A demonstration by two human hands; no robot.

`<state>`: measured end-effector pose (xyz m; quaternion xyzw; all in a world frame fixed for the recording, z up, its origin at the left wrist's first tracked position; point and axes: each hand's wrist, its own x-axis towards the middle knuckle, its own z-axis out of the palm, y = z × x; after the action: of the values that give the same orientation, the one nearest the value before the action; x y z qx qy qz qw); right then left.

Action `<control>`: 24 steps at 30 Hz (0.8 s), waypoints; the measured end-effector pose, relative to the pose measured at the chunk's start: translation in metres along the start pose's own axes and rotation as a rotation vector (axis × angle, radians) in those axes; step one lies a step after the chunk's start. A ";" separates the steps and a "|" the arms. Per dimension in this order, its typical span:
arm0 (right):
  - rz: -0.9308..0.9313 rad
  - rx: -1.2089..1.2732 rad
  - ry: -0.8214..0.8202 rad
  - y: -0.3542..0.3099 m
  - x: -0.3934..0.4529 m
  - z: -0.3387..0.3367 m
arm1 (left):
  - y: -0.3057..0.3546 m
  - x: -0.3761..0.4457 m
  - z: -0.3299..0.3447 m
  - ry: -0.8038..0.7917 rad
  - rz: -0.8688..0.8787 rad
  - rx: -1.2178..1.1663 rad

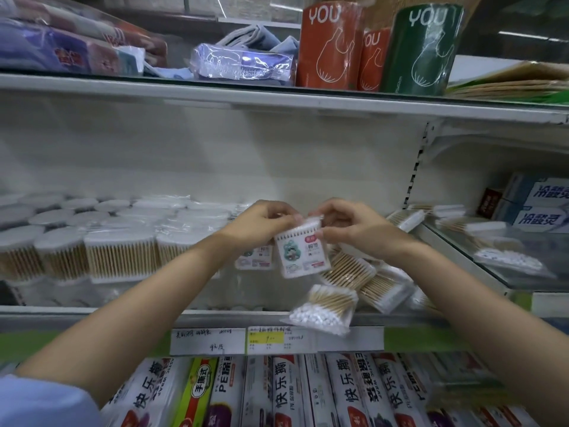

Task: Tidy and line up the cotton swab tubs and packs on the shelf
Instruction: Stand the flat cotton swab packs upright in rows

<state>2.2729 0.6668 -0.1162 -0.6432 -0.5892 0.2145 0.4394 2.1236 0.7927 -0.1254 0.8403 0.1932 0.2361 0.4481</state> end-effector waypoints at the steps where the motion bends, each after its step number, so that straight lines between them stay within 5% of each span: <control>1: -0.015 0.076 0.032 -0.001 0.000 0.001 | 0.002 -0.001 -0.001 0.014 -0.010 -0.077; 6: 0.003 0.375 0.103 0.002 -0.002 0.004 | 0.010 -0.004 -0.005 0.029 -0.020 -0.309; 17: 0.012 0.379 0.105 0.000 -0.003 0.007 | 0.008 -0.008 -0.007 0.035 -0.036 -0.331; 22: 0.000 0.264 0.276 -0.001 0.000 0.008 | 0.005 -0.004 -0.007 0.391 0.000 -0.166; 24: -0.006 0.223 0.332 -0.001 0.002 0.009 | 0.006 -0.007 -0.003 0.387 0.046 -0.121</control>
<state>2.2660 0.6710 -0.1197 -0.6153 -0.4833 0.1679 0.5997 2.1163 0.7880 -0.1204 0.7549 0.2418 0.4149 0.4468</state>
